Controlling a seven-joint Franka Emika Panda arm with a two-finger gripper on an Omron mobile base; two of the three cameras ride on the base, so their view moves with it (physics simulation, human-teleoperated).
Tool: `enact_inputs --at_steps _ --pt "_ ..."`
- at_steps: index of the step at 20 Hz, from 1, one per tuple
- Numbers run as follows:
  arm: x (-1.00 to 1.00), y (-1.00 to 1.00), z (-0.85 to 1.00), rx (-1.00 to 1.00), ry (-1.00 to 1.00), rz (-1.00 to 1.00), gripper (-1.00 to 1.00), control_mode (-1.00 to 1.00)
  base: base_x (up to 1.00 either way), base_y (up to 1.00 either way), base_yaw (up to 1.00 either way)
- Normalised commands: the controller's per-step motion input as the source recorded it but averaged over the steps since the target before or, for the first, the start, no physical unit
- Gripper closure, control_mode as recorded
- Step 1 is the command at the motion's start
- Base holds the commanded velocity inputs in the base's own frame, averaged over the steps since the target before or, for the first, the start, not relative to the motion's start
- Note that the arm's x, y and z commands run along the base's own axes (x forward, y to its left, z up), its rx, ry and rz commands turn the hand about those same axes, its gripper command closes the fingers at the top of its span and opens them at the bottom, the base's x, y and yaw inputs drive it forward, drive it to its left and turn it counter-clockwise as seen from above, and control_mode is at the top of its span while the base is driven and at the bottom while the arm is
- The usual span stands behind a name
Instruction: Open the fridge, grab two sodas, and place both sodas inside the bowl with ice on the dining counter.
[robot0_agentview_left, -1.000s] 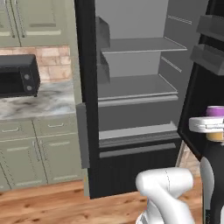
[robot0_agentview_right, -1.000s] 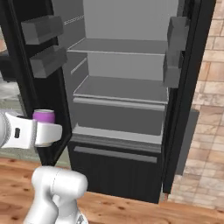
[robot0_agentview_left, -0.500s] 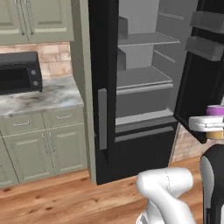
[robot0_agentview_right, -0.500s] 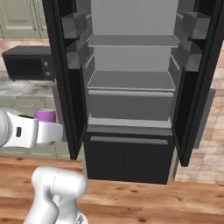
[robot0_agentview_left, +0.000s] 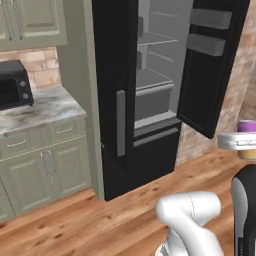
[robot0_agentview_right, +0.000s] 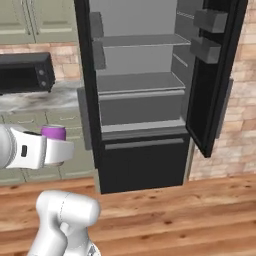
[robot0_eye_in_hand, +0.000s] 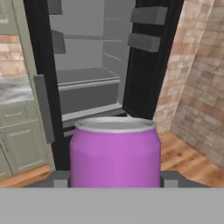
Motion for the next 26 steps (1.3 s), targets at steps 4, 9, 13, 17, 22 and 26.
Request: enact_inputs --at_steps 4,9,13,17,22,26 --pt "0.00 0.00 0.00 0.00 0.00 0.00 1.00 1.00 -0.54 0.72 -0.42" --pt "0.00 0.00 0.00 0.00 0.00 0.00 1.00 1.00 -0.62 0.72 -0.41" --pt "0.00 0.00 0.00 0.00 0.00 0.00 1.00 1.00 -0.67 0.70 -0.41" --pt "0.00 0.00 0.00 0.00 0.00 0.00 1.00 1.00 -0.80 0.59 -0.39" --pt "0.00 0.00 0.00 0.00 0.00 0.00 1.00 1.00 -0.89 0.53 -0.37" --pt "0.00 0.00 0.00 0.00 0.00 0.00 1.00 1.00 -0.91 0.48 -0.37"
